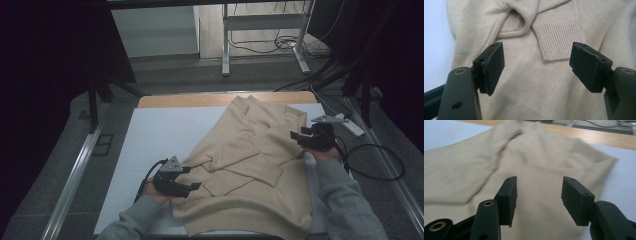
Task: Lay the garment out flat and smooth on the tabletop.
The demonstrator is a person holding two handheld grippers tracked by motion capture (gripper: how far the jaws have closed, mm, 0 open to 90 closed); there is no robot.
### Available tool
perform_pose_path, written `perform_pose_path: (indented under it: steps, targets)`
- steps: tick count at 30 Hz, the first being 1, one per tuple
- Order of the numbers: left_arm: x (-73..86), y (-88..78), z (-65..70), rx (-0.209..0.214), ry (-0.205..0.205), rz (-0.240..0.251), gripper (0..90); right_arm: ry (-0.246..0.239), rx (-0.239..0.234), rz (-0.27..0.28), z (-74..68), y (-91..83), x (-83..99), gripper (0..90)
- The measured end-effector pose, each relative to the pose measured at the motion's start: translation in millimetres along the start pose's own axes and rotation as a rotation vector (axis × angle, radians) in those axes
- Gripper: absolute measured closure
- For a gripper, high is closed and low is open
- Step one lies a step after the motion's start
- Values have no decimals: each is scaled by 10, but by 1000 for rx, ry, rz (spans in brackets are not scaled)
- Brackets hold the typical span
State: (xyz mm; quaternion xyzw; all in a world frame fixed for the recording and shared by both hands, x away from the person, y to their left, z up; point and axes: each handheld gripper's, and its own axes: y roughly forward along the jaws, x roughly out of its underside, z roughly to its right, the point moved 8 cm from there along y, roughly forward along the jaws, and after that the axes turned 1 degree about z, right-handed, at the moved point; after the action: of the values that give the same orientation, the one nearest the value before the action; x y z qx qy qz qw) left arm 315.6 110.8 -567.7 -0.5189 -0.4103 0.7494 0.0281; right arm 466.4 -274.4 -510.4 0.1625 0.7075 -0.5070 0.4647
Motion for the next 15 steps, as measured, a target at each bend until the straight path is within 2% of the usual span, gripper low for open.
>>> perform_pose_path:
  steps: [5, 9, 15]
  targets:
    - [-13, 8, -4, -4, 4, 1, 280, -49, -103, -6, -338, -109, 148, 451]
    - [-40, 27, 0, -10, 14, 1, 280, -78, -207, -9, -586, -228, 384, 430]
    - [-185, 81, 32, -8, 39, 17, 288, -111, -249, -5, -694, -425, 651, 416]
